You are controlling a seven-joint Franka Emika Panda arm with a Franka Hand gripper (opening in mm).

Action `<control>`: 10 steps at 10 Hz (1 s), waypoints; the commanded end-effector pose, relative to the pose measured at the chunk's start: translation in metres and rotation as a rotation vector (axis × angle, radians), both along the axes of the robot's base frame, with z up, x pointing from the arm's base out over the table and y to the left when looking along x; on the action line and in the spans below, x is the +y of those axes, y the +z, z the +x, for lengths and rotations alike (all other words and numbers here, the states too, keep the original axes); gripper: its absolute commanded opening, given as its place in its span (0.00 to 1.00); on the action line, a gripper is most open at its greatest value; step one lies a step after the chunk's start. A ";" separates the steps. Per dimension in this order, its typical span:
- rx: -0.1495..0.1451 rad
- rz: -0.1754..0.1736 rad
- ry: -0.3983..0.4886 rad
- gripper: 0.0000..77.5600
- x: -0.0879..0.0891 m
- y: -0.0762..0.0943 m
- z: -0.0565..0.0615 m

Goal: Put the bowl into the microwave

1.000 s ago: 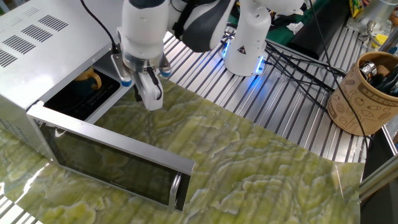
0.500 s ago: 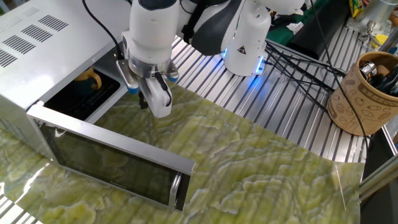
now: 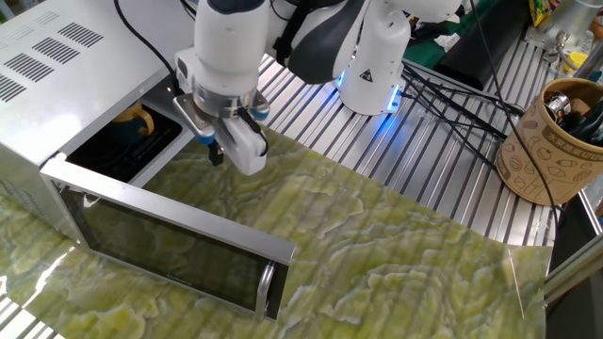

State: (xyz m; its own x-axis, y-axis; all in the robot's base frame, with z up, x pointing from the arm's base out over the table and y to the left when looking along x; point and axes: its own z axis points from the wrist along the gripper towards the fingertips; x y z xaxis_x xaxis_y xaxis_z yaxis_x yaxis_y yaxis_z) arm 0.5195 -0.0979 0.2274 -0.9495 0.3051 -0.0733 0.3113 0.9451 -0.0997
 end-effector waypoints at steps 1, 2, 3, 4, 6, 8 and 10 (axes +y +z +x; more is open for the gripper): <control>-0.014 0.020 0.006 0.01 0.006 0.005 0.002; -0.024 0.020 -0.002 0.01 0.020 0.011 0.005; -0.028 0.019 -0.013 0.01 0.030 0.018 0.007; -0.035 0.013 -0.028 0.01 0.046 0.030 0.012; -0.031 0.010 -0.043 0.01 0.069 0.058 0.023; -0.022 0.010 -0.056 0.01 0.078 0.077 0.032; -0.015 0.012 -0.071 0.01 0.083 0.090 0.038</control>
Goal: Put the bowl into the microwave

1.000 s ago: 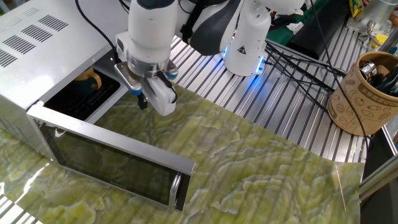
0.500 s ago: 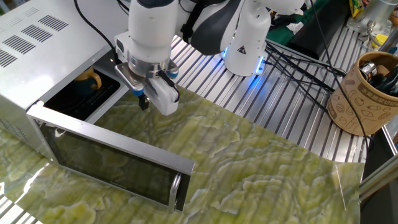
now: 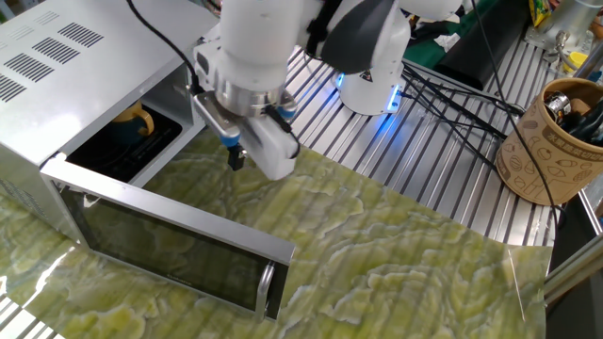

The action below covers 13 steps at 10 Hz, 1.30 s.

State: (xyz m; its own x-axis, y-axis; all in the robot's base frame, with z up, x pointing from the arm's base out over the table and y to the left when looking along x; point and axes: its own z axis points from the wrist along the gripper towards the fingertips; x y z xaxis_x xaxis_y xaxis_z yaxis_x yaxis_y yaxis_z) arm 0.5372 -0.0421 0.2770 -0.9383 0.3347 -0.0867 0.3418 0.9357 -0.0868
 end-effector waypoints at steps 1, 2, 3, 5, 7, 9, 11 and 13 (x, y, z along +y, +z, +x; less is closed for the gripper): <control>-0.002 0.005 -0.044 0.01 0.027 0.042 0.022; -0.004 0.008 -0.048 0.01 0.027 0.042 0.025; -0.001 0.007 -0.054 0.01 0.027 0.042 0.026; 0.015 -0.011 -0.045 0.01 0.024 0.037 0.025; -0.002 -0.007 0.049 0.01 0.024 0.037 0.025; -0.023 0.012 0.097 0.01 0.024 0.037 0.025; -0.105 0.013 0.093 0.01 0.024 0.037 0.025; -0.109 0.005 0.064 0.01 0.025 0.038 0.026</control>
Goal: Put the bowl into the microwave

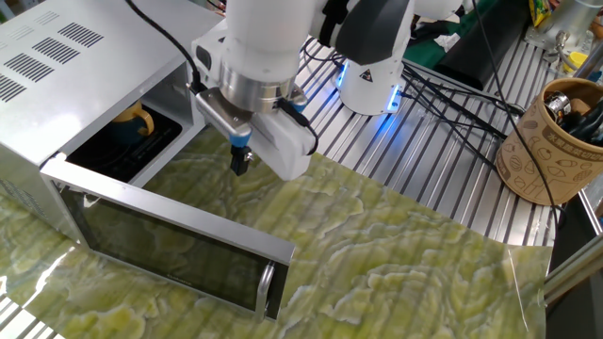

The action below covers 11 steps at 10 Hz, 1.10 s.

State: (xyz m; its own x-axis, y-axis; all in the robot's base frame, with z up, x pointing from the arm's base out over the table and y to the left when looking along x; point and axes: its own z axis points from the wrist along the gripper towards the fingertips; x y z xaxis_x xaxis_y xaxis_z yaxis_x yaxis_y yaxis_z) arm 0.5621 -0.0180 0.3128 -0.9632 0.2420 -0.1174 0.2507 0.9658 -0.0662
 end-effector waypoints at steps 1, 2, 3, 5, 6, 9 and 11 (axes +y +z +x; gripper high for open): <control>-0.076 -0.005 -0.052 0.01 0.015 0.014 0.007; -0.075 -0.012 -0.061 0.01 0.024 0.023 0.011; -0.072 -0.018 -0.066 0.01 0.028 0.027 0.013; -0.026 -0.026 -0.078 0.01 0.042 0.044 0.024; -0.020 -0.025 -0.084 0.01 0.046 0.049 0.028; -0.017 -0.023 -0.096 0.01 0.056 0.055 0.039; -0.016 -0.023 -0.097 0.01 0.059 0.054 0.049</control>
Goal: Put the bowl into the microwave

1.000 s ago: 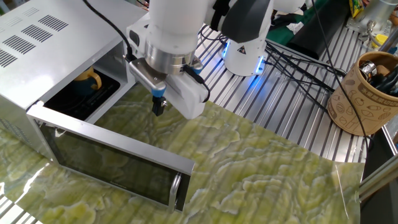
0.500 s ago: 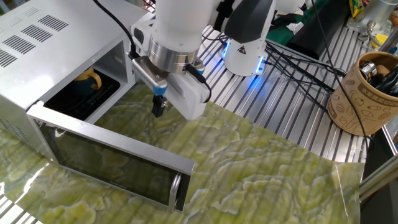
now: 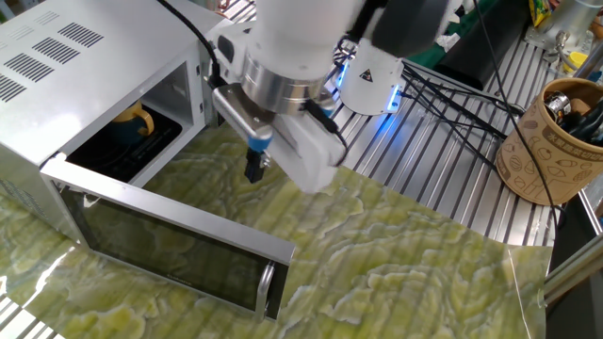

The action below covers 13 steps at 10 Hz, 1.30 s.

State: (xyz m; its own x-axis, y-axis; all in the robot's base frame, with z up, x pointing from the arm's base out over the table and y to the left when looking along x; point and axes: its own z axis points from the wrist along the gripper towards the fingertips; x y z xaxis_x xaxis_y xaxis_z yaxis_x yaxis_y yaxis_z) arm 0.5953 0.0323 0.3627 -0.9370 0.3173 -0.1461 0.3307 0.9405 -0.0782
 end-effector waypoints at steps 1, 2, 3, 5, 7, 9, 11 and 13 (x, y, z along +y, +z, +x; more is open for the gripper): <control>0.009 -0.002 -0.013 0.01 0.008 0.003 0.019; 0.012 -0.001 -0.012 0.01 0.008 0.001 0.024; 0.010 -0.001 -0.011 0.01 0.009 0.000 0.025; 0.007 -0.001 -0.008 0.01 0.008 -0.001 0.028; 0.009 0.001 -0.002 0.01 0.008 0.000 0.032; 0.012 0.003 -0.001 0.01 0.009 0.001 0.035; 0.012 0.006 -0.005 0.01 0.014 0.000 0.042; 0.010 0.009 -0.009 0.01 0.017 -0.001 0.045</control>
